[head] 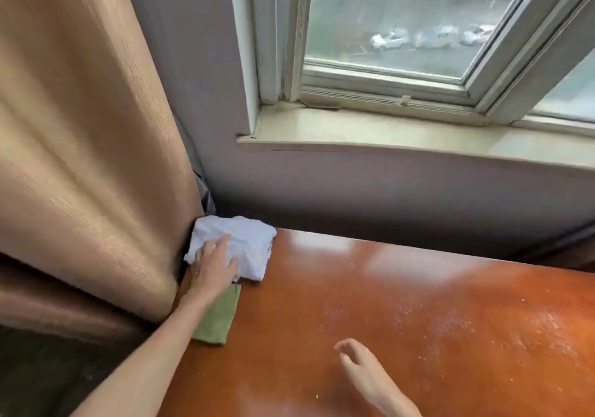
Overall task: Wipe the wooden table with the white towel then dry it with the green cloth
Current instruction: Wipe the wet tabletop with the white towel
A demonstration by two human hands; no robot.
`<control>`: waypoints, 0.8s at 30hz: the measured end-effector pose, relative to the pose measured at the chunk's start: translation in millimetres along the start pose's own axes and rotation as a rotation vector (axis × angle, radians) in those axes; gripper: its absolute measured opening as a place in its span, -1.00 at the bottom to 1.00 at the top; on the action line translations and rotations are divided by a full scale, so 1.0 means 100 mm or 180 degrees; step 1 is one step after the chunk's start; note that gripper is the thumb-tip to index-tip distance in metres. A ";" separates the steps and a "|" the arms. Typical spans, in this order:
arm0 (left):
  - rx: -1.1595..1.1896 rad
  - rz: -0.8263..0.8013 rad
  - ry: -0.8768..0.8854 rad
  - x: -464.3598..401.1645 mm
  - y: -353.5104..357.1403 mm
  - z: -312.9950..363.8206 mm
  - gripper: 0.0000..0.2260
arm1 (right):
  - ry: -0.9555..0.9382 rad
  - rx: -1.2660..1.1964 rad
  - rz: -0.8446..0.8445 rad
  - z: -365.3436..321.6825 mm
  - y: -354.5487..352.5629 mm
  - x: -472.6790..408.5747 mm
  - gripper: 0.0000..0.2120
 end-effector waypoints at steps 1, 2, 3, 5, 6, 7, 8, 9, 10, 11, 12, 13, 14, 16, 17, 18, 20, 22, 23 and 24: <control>-0.0227 -0.0084 -0.0016 -0.11 0.03 -0.01 -0.47 | 0.0010 0.0030 0.0079 0.05 -0.04 -0.07 -0.83; -0.0416 -0.0114 -0.0090 -0.18 0.06 -0.03 -0.45 | 0.0163 0.0009 0.0126 0.14 -0.07 -0.12 -0.81; -0.0478 -0.0157 -0.0150 -0.26 0.10 -0.09 -0.43 | 0.0253 -0.0063 0.0192 0.23 -0.09 -0.16 -0.77; -0.0508 -0.0198 -0.0224 -0.36 0.19 -0.13 -0.41 | 0.0416 -0.0187 0.0330 0.41 -0.15 -0.20 -0.71; -0.0526 -0.0150 -0.0192 -0.36 0.25 -0.14 -0.40 | 0.0474 -0.0238 0.0395 0.49 -0.16 -0.19 -0.69; -0.0508 -0.0071 -0.0156 -0.36 0.30 -0.14 -0.38 | 0.0502 -0.0293 0.0453 0.56 -0.18 -0.19 -0.69; -0.0433 0.0042 -0.0121 -0.37 0.33 -0.14 -0.35 | 0.0490 -0.0354 0.0484 0.59 -0.19 -0.18 -0.69; -0.0419 0.0096 -0.0155 -0.37 0.36 -0.13 -0.31 | 0.0512 -0.0434 0.0503 0.65 -0.19 -0.19 -0.69; -0.0401 0.0100 -0.0226 -0.38 0.42 -0.13 -0.28 | 0.0530 -0.0493 0.0516 0.69 -0.20 -0.20 -0.70; -0.0382 0.0096 -0.0302 -0.37 0.48 -0.12 -0.25 | 0.0541 -0.0549 0.0533 0.71 -0.21 -0.21 -0.70; -0.0346 0.0100 -0.0360 -0.36 0.54 -0.11 -0.22 | 0.0532 -0.0541 0.0552 0.72 -0.21 -0.22 -0.70; -0.0311 0.0105 -0.0432 -0.35 0.59 -0.09 -0.20 | 0.0532 -0.0569 0.0561 0.73 -0.22 -0.22 -0.70; -0.0292 0.0133 -0.0475 -0.35 0.63 -0.06 -0.19 | 0.0517 -0.0578 0.0573 0.74 -0.24 -0.23 -0.70; -0.0270 0.0246 -0.0477 -0.34 0.67 0.00 -0.20 | 0.0485 -0.0606 0.0577 0.74 -0.26 -0.25 -0.70; -0.0282 0.0268 -0.0445 -0.32 0.69 0.04 -0.20 | 0.0474 -0.0617 0.0583 0.74 -0.27 -0.25 -0.70; -0.0291 0.0237 -0.0415 -0.31 0.73 0.08 -0.20 | 0.0478 -0.0625 0.0588 0.75 -0.27 -0.26 -0.71; -0.0365 0.0149 -0.0302 -0.28 0.84 0.19 -0.20 | 0.0482 -0.0677 0.0602 0.78 -0.28 -0.25 -0.71; -0.0442 0.0011 -0.0168 -0.23 1.00 0.35 -0.20 | 0.0485 -0.0683 0.0623 0.81 -0.29 -0.24 -0.70; -0.0458 -0.0057 -0.0068 -0.19 1.10 0.45 -0.21 | 0.0488 -0.0677 0.0636 0.83 -0.30 -0.23 -0.70; -0.0461 -0.0119 0.0089 -0.12 1.20 0.56 -0.22 | 0.0495 -0.0685 0.0649 0.84 -0.31 -0.21 -0.70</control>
Point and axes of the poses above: each hand's wrist, its own x-axis away from the middle knuckle, its own y-axis out of the palm, z = x × y, the point moved 10 cm from there along -x, towards the middle knuckle, and after that the axes turned 13 degrees about x, right-handed, at the moved point
